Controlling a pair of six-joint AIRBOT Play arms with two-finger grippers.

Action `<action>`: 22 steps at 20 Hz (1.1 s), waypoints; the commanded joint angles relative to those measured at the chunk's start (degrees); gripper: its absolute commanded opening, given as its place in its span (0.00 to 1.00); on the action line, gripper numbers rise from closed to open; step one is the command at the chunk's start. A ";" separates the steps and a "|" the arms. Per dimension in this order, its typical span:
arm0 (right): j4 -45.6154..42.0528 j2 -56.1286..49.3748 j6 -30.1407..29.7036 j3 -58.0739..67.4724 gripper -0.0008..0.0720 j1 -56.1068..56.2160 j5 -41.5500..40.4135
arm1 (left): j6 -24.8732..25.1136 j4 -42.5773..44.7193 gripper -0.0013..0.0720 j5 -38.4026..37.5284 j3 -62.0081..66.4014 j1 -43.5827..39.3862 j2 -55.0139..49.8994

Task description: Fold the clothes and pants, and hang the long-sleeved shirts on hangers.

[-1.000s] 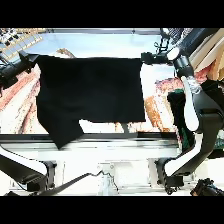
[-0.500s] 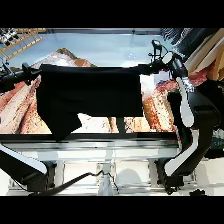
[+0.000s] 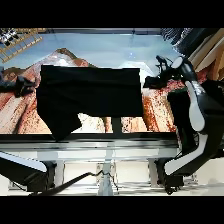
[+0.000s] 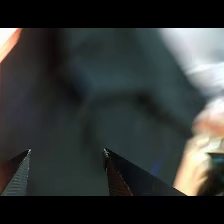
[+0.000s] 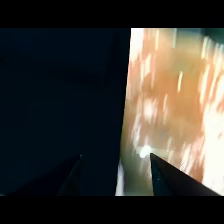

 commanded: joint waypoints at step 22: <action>15.54 6.43 -9.18 -29.77 0.09 -2.01 1.33 | 8.31 5.35 0.03 9.62 -38.71 -3.72 19.54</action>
